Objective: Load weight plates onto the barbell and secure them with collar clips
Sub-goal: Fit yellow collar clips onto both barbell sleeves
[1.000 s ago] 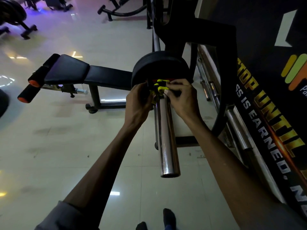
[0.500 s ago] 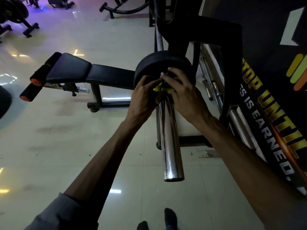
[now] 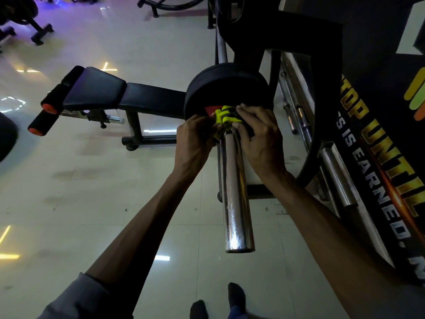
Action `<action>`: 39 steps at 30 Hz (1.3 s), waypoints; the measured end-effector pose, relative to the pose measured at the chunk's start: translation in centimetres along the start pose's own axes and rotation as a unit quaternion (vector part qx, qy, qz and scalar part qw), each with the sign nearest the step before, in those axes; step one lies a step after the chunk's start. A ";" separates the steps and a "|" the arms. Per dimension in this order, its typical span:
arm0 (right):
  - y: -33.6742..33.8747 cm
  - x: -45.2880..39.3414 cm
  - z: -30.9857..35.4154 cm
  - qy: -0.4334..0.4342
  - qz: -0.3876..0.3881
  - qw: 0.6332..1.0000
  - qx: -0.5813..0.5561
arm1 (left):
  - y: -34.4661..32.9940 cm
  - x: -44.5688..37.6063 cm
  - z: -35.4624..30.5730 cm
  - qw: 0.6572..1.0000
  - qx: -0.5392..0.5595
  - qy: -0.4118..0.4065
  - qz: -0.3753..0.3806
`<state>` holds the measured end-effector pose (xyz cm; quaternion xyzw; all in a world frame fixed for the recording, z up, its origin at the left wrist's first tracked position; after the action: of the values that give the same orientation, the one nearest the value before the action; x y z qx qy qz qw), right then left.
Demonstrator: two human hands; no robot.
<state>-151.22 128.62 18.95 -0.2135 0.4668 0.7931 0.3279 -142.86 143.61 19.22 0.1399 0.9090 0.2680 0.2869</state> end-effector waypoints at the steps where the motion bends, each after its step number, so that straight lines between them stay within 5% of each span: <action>1: -0.1 0.2 0.0 -0.005 -0.005 1.000 -0.011 | -0.1 0.1 0.0 1.000 0.004 0.001 -0.003; 11: -0.6 1.9 -1.3 -0.027 0.034 0.996 -0.084 | -0.5 1.3 1.6 1.000 0.012 0.013 0.000; 18: -1.9 11.6 -0.5 -0.201 0.114 0.962 -0.147 | 2.1 10.1 7.0 0.991 0.002 0.118 0.065; 23: -6.5 15.7 4.9 -0.163 0.219 0.961 -0.030 | 7.6 16.3 12.1 0.980 -0.067 0.168 0.080; 39: -31.6 13.8 30.8 -0.003 0.390 0.919 -0.050 | 35.5 21.5 32.4 0.937 -0.224 0.267 0.001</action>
<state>-139.04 171.21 5.67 -0.0285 0.4716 0.8812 -0.0173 -137.12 194.60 7.37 -0.0044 0.8684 0.4926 0.0571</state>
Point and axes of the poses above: each hand's wrist, its own x-axis away from the middle knuckle, its own y-axis out of the back of the hand, z = x × y, the point moved 1 cm from there along -x, towards the middle knuckle
